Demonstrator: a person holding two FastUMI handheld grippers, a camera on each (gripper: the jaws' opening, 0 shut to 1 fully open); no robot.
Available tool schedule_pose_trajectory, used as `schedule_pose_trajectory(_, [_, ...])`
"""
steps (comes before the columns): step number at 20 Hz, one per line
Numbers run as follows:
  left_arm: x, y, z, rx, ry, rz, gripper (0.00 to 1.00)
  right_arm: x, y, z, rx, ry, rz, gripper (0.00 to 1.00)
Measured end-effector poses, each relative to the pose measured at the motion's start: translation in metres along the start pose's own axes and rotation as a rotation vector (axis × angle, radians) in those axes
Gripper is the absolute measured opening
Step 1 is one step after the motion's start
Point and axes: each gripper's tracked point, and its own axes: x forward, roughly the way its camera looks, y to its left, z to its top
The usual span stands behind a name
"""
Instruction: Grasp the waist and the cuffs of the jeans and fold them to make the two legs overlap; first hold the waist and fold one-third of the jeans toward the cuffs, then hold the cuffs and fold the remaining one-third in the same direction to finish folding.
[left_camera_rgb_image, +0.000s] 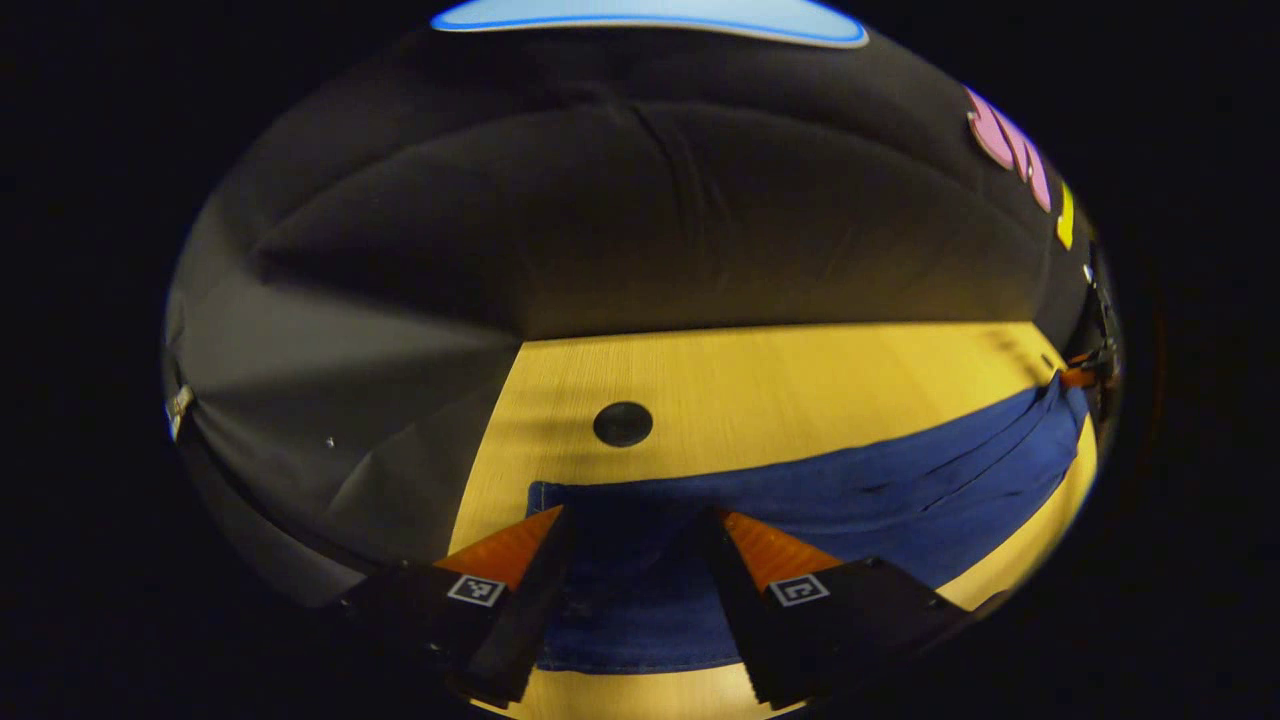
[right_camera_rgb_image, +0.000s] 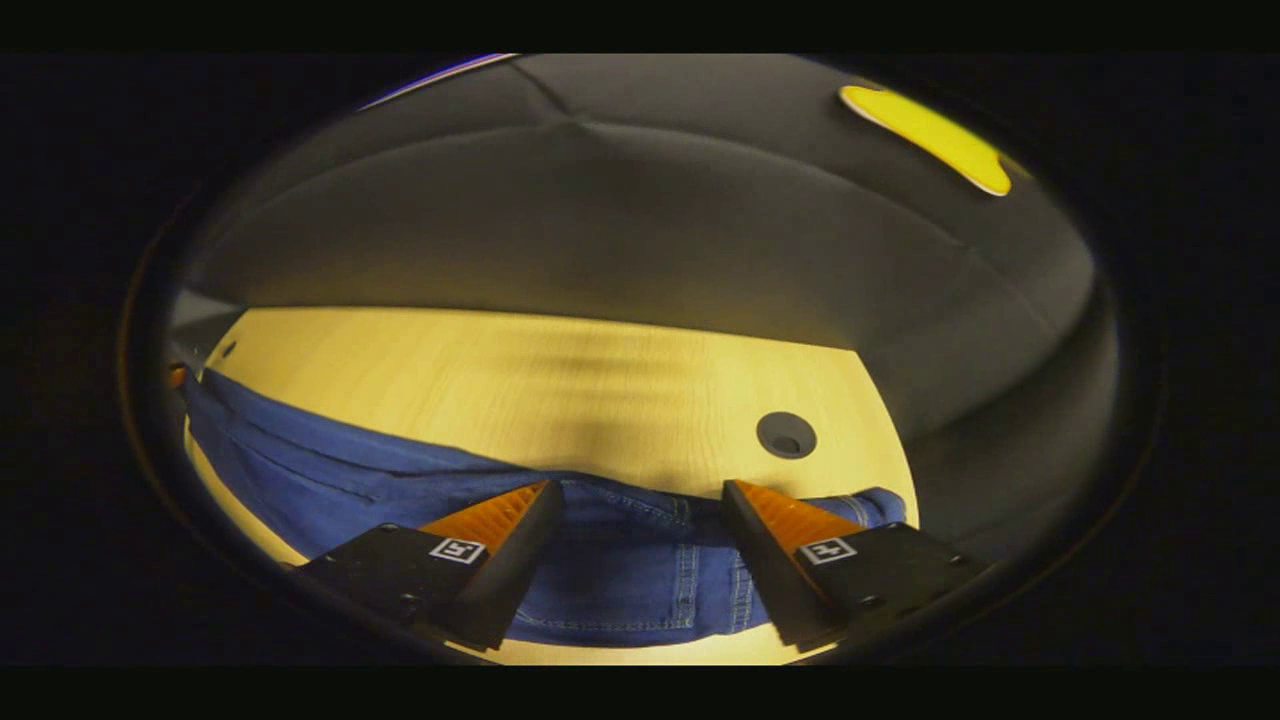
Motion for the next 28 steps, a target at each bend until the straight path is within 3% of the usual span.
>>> schedule_pose_trajectory(1, [-0.008,0.002,0.001,-0.024,-0.009,-0.005,0.92,-0.009,0.000,0.007,0.022,-0.018,0.011,0.97])
schedule_pose_trajectory(3, [-0.021,0.023,-0.003,0.015,0.007,0.041,0.98,-0.016,-0.008,0.011,0.027,-0.040,0.014,0.98])
schedule_pose_trajectory(6, [-0.049,0.026,0.008,0.024,-0.020,0.038,0.98,-0.048,-0.012,0.023,0.007,-0.068,0.010,0.98])
schedule_pose_trajectory(9, [-0.080,0.012,0.022,0.065,-0.106,-0.007,0.98,-0.084,-0.016,0.025,0.079,-0.094,0.045,0.98])
schedule_pose_trajectory(14, [-0.140,-0.067,0.043,0.125,-0.233,-0.156,0.98,-0.121,-0.064,-0.008,0.364,-0.027,-0.010,0.98])
schedule_pose_trajectory(16, [-0.159,-0.098,0.044,0.126,-0.254,-0.210,0.97,-0.122,-0.084,-0.027,0.468,0.014,-0.041,0.92])
schedule_pose_trajectory(19, [-0.174,-0.129,0.039,0.130,-0.262,-0.258,0.98,-0.109,-0.103,-0.069,0.700,0.082,-0.080,0.92])
schedule_pose_trajectory(20, [-0.176,-0.141,0.036,0.125,-0.254,-0.278,0.98,-0.101,-0.104,-0.081,0.794,0.098,-0.074,0.98])
schedule_pose_trajectory(22, [-0.176,-0.157,0.029,0.121,-0.237,-0.290,0.98,-0.084,-0.099,-0.101,0.959,0.138,-0.060,0.98])
schedule_pose_trajectory(23, [-0.172,-0.163,0.025,0.122,-0.222,-0.295,0.98,-0.075,-0.098,-0.114,1.017,0.152,-0.064,0.92])
schedule_pose_trajectory(24, [-0.167,-0.168,0.021,0.122,-0.200,-0.294,0.98,-0.066,-0.099,-0.122,1.056,0.160,-0.069,0.98])
schedule_pose_trajectory(28, [-0.150,-0.193,0.020,0.139,-0.156,-0.295,0.97,-0.041,-0.110,-0.114,1.129,0.108,-0.055,0.92])
